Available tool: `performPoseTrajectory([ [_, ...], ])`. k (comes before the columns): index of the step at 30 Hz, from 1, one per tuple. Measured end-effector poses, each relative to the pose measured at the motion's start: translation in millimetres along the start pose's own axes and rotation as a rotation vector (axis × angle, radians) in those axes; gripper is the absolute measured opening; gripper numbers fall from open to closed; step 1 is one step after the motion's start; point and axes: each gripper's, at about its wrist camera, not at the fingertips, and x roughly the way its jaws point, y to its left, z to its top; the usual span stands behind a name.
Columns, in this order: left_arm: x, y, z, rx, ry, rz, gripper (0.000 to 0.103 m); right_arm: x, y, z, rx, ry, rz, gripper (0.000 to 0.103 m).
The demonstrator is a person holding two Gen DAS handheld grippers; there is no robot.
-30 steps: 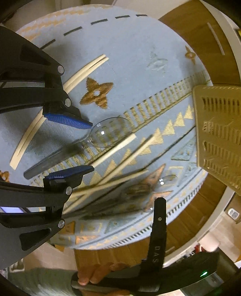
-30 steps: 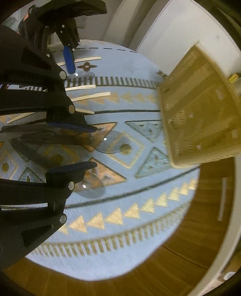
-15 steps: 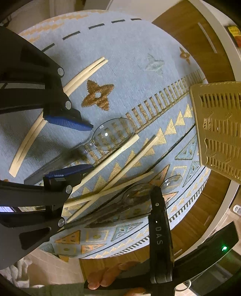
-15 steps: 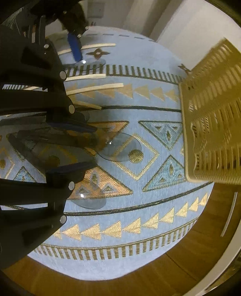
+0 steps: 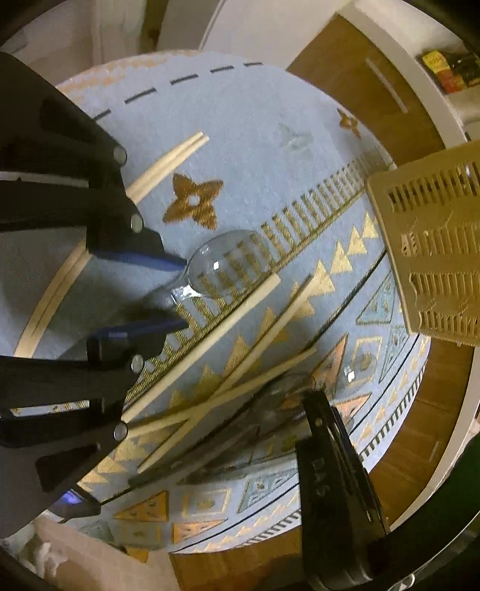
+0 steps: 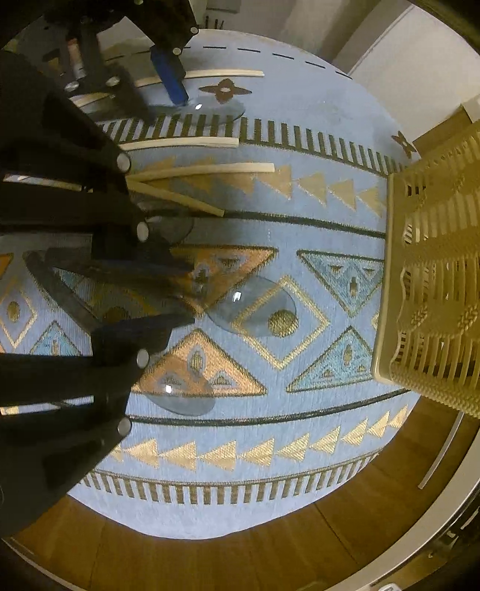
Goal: Organize utensils
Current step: 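Close the left gripper on a clear plastic spoon handle and lift it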
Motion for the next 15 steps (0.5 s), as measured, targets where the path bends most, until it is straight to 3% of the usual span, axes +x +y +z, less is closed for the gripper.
performPoseTrajectory([
  [6,0.0,-4.6,2.4,0.03,0.015,0.043,0.017,-0.7,2.8,1.4,-0.014,-0.002,0.007,0.012],
  [10,-1.1,6.1,5.9,-0.029,0.018,-0.006,0.01,-2.4,-3.9,-2.0,-0.016,-0.005,0.036,0.011],
  [15,-8.7,14.1,6.4,-0.07,-0.04,-0.088,0.009,-12.1,-26.4,-11.8,0.004,-0.046,0.095,0.01],
])
